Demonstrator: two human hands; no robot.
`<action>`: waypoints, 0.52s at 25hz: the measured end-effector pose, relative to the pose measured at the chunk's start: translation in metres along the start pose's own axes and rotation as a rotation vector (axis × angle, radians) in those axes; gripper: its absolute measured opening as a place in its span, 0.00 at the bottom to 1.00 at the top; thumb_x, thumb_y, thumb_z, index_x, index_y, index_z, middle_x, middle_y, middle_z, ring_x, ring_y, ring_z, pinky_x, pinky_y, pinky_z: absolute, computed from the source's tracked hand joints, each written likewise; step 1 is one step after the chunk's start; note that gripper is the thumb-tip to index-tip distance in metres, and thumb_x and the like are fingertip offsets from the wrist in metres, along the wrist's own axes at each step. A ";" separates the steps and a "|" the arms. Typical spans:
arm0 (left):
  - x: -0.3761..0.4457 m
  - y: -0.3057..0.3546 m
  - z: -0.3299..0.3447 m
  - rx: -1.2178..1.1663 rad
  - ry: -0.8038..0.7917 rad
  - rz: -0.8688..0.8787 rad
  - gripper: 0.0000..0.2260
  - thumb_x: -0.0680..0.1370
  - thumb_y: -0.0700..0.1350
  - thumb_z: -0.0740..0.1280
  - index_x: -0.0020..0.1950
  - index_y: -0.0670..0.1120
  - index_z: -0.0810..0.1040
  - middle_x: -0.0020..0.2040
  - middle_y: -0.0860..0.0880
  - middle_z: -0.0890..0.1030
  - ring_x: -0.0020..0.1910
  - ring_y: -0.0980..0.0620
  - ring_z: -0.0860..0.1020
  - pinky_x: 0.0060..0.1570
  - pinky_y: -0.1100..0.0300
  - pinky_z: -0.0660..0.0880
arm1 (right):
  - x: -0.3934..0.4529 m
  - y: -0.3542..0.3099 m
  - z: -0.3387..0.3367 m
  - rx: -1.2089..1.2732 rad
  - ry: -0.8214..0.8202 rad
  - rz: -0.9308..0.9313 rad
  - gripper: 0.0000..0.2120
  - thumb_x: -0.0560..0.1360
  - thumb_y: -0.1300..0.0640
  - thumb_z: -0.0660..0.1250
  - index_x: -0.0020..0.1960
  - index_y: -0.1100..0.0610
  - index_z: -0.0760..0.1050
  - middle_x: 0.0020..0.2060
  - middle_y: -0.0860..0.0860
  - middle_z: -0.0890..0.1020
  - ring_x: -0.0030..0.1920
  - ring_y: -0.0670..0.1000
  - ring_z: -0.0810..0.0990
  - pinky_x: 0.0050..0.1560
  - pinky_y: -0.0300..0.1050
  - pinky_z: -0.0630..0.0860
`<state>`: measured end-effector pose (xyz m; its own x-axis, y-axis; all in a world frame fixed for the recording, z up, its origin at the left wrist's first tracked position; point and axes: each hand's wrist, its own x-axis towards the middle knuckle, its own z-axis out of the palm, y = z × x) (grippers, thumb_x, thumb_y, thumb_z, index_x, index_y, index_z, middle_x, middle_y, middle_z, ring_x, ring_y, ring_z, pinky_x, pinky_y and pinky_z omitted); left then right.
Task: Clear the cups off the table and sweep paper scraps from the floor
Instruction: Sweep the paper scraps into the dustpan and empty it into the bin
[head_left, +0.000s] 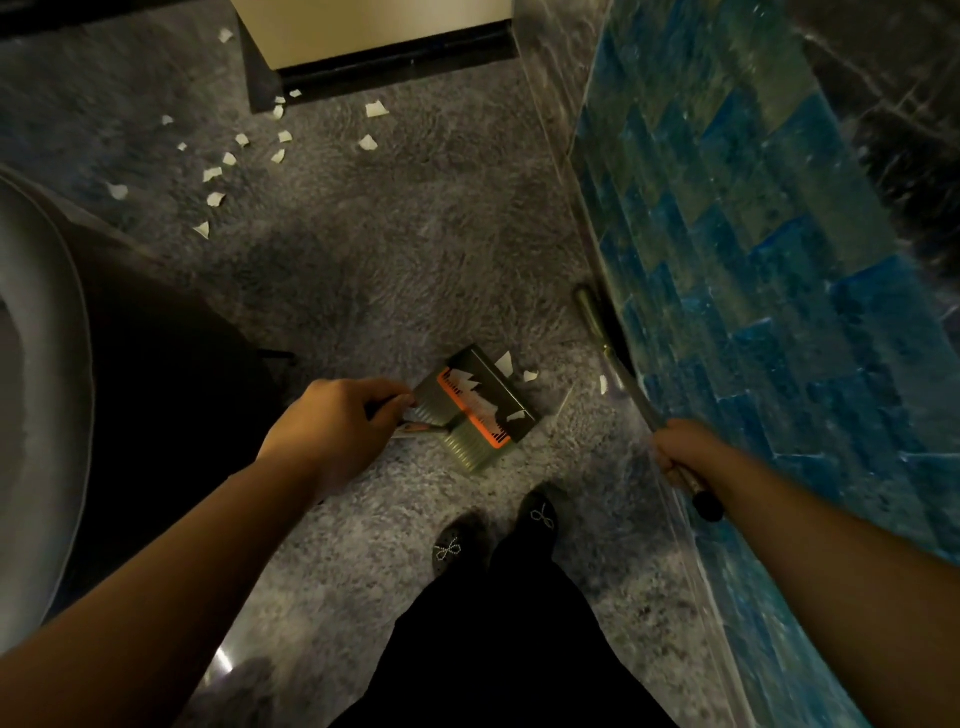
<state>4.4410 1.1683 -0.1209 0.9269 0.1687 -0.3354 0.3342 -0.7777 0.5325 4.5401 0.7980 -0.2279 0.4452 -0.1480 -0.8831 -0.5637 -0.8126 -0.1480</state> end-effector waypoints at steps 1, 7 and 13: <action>-0.001 -0.002 0.000 0.007 -0.003 0.000 0.08 0.77 0.55 0.66 0.54 0.67 0.74 0.43 0.57 0.84 0.43 0.56 0.81 0.46 0.53 0.79 | 0.000 -0.001 0.002 0.046 -0.019 0.010 0.05 0.73 0.72 0.60 0.40 0.66 0.72 0.38 0.62 0.74 0.38 0.57 0.73 0.41 0.49 0.70; -0.011 -0.014 -0.006 0.013 -0.033 -0.033 0.06 0.77 0.54 0.66 0.52 0.63 0.80 0.41 0.60 0.83 0.41 0.60 0.80 0.43 0.56 0.79 | -0.017 0.007 0.033 0.395 -0.155 0.088 0.11 0.78 0.67 0.58 0.37 0.62 0.69 0.21 0.54 0.69 0.18 0.49 0.66 0.21 0.35 0.65; -0.027 -0.022 -0.012 0.026 -0.043 -0.023 0.12 0.77 0.54 0.66 0.53 0.73 0.70 0.42 0.59 0.83 0.41 0.59 0.80 0.43 0.57 0.79 | -0.049 0.008 0.059 0.481 -0.187 0.029 0.07 0.79 0.67 0.58 0.55 0.58 0.69 0.28 0.55 0.69 0.16 0.45 0.66 0.20 0.33 0.65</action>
<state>4.4104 1.1877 -0.1143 0.9106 0.1610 -0.3806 0.3503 -0.7893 0.5043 4.4726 0.8315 -0.2123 0.3170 -0.0273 -0.9480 -0.8496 -0.4524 -0.2711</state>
